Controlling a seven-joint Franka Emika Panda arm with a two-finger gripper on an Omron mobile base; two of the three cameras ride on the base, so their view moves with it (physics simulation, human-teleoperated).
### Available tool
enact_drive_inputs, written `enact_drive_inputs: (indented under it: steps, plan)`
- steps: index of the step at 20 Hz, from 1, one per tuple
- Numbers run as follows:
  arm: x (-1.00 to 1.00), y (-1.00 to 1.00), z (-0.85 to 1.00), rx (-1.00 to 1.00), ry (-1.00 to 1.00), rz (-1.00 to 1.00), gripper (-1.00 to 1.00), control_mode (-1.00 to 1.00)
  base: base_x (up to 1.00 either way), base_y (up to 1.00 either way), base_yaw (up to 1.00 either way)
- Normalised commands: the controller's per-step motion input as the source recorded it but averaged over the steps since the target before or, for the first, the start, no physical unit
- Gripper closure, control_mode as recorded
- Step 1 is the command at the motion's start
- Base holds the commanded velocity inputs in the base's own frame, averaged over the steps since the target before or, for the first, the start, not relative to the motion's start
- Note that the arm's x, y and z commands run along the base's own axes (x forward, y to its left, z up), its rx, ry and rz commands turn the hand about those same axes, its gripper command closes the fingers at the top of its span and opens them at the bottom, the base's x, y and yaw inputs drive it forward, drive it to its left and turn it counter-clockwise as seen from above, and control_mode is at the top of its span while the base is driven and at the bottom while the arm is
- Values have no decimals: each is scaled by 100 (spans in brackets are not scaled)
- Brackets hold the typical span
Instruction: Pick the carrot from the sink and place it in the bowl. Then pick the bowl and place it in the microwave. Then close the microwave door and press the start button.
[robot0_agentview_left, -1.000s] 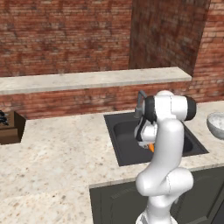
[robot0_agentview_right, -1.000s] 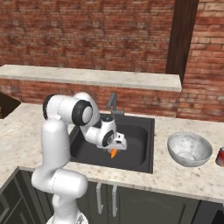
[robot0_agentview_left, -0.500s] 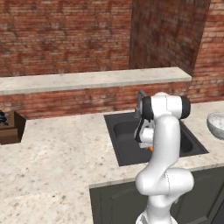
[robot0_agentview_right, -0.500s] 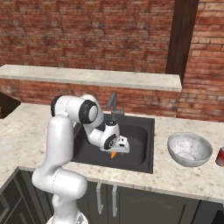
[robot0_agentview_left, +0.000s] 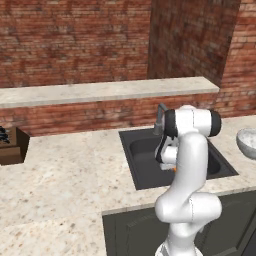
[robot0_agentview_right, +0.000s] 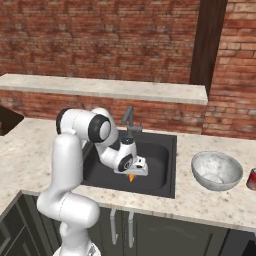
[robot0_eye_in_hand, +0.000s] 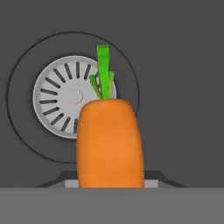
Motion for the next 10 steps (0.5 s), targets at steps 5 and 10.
enact_drive_inputs:
  steps: [5,10]
  plan:
    - [-56,0,88,0,0,0,100,-100,0,0,0]
    - [-62,0,100,0,-1,0,100,-100,0,0,0]
